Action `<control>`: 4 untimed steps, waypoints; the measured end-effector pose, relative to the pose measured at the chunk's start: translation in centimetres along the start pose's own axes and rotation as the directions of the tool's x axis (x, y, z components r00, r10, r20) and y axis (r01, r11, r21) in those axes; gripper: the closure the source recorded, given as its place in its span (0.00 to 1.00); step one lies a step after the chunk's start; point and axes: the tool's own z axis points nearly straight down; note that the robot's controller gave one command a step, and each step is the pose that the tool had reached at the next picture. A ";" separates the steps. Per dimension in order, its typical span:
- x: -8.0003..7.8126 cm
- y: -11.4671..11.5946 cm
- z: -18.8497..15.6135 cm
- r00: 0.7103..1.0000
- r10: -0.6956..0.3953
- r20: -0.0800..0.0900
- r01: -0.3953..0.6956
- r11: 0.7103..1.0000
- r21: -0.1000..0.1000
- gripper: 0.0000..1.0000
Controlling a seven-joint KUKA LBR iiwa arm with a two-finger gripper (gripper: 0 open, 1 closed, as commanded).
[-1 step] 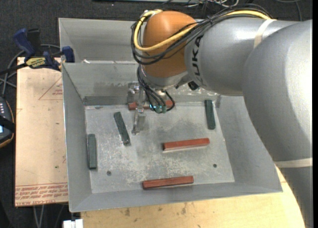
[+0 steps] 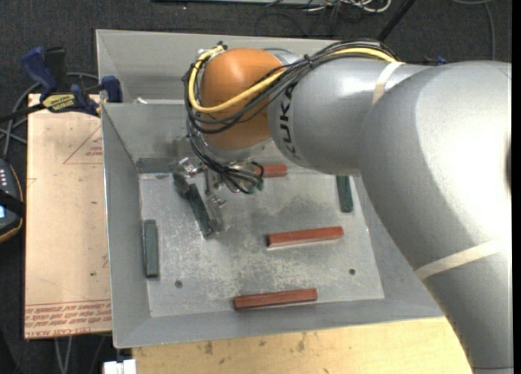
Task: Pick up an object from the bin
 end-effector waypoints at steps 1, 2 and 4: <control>-0.5 -0.1 -0.9 1.000 0.003 0.017 -0.003 1.000 0.002 1.00; -0.1 -0.1 -0.2 1.000 0.003 0.008 -0.003 1.000 0.001 0.00; 3.1 -0.8 0.0 1.000 -0.020 0.002 0.020 1.000 0.000 1.00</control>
Offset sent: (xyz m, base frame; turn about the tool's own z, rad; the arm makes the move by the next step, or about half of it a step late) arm 0.0000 0.0000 0.0000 0.0000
